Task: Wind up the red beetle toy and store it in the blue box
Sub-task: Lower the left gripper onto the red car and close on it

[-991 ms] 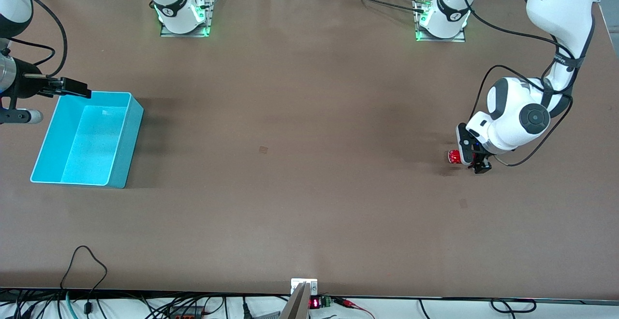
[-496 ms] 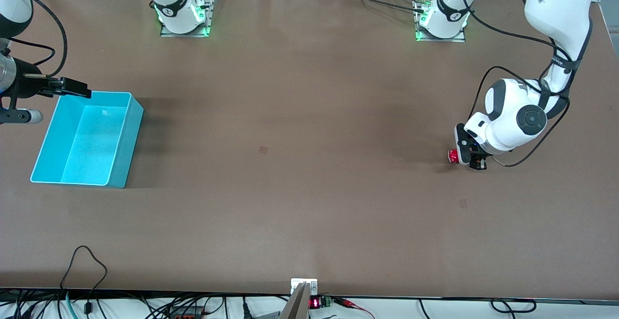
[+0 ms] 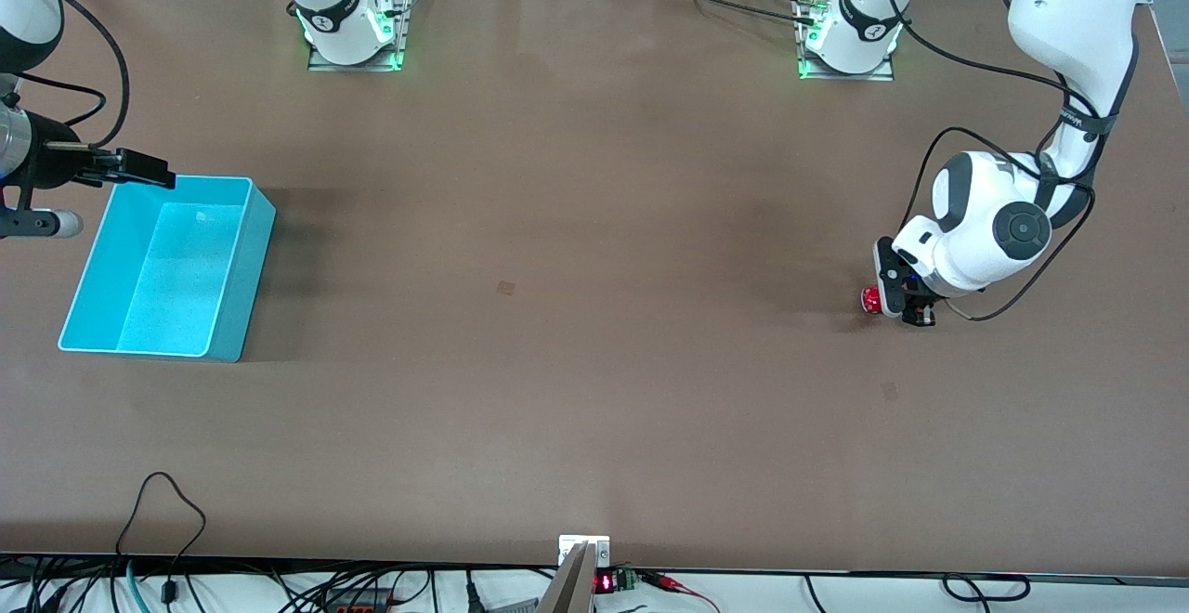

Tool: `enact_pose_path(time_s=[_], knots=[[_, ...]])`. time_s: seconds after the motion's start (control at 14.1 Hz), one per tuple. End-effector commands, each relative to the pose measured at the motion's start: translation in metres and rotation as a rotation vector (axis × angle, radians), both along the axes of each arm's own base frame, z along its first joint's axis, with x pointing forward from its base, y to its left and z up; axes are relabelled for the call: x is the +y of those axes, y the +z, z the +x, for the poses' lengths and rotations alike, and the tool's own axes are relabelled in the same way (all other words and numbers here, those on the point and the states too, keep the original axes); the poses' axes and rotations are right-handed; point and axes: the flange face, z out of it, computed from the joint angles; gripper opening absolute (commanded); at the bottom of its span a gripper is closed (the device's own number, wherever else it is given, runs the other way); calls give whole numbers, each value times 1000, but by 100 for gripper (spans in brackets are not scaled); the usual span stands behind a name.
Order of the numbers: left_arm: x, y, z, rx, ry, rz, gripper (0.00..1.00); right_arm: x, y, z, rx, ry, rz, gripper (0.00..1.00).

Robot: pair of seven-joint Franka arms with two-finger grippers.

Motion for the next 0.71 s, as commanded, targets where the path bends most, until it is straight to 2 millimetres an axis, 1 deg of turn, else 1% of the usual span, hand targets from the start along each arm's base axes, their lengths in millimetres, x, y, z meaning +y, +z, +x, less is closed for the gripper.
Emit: enact_pose_path(time_s=[0.0, 0.14, 0.28, 0.42, 0.5, 0.64], knots=[[30, -10, 6, 6, -50, -1, 22, -1, 4, -3, 9, 10, 6, 100], [56, -9, 4, 18, -43, -3, 22, 0, 3, -3, 11, 11, 8, 100], [88, -13, -2, 25, 2, -5, 22, -1, 4, -3, 11, 14, 9, 100], [96, -14, -3, 27, -29, -9, 22, -2, 4, -3, 12, 27, 13, 100], [104, -14, -5, 27, -19, -8, 23, -2, 2, -4, 21, 26, 14, 100], [107, -14, -6, 27, -15, -9, 23, -2, 2, -5, 31, 26, 15, 100]])
